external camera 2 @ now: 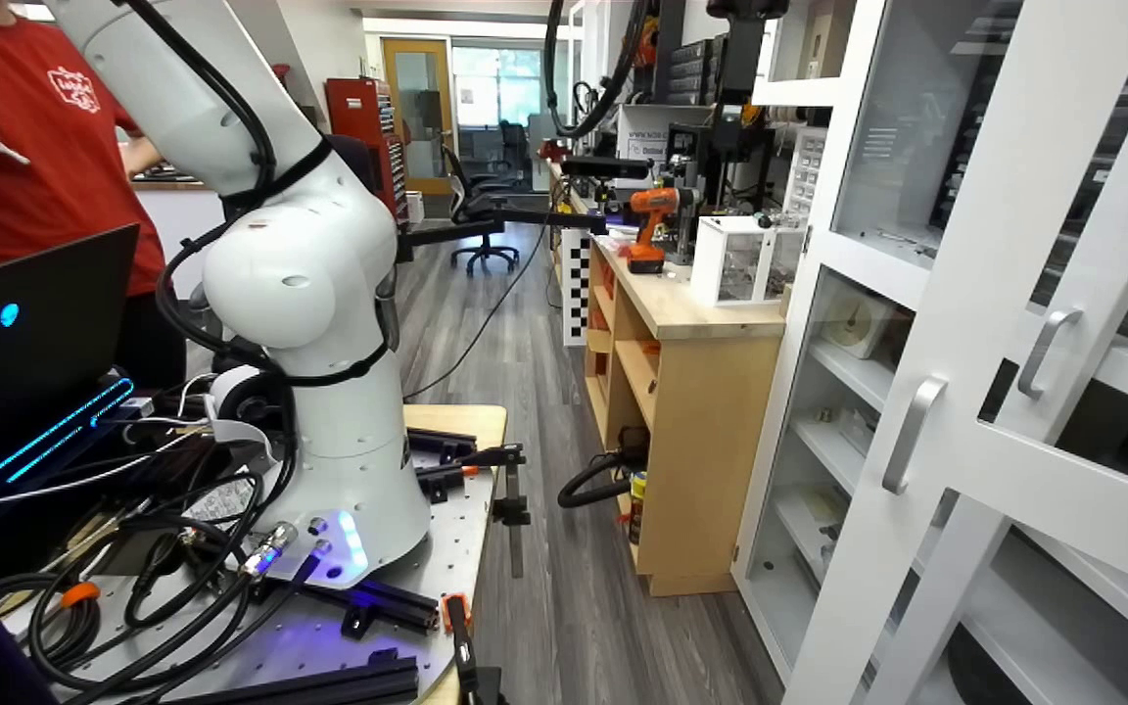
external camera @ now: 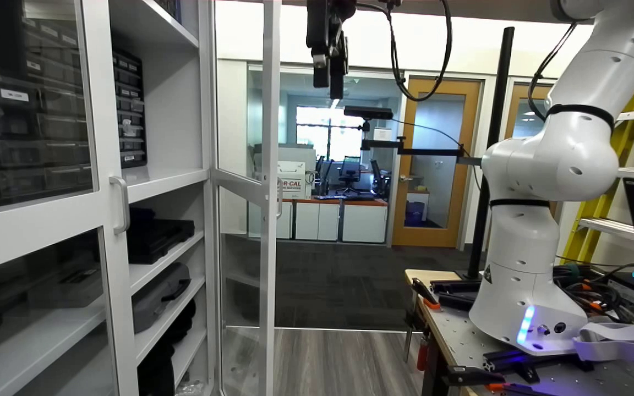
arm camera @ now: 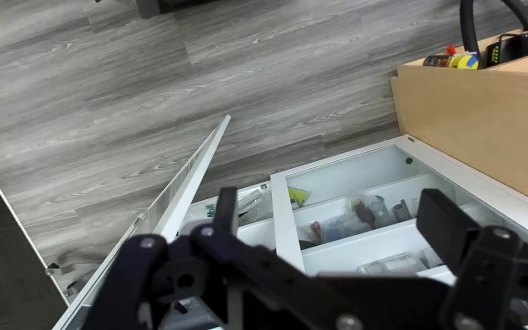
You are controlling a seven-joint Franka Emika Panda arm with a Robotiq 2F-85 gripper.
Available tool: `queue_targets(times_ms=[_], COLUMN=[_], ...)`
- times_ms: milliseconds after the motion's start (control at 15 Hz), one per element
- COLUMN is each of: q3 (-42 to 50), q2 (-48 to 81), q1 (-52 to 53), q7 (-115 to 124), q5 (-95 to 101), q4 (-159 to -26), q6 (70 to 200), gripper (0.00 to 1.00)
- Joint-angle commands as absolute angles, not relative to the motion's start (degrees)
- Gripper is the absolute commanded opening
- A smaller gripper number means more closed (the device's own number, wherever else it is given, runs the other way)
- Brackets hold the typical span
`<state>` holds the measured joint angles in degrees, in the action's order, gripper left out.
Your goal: Close the door of the cabinet
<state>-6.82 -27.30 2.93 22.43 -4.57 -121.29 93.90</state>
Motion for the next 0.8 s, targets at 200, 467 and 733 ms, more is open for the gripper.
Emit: queue_targets(times_ms=[200,467,733], q3=[-3.5,-0.8,1.4], q2=[-33.1,-34.8,-36.9], q1=[1.4,0.0,-1.5], q7=[17.5,13.9,8.7], q5=[-6.5,-6.4,-5.0], q4=[-129.6,-133.3,-137.2], q6=[102.0,105.7,112.3], gripper=[1.0,1.0,1.0])
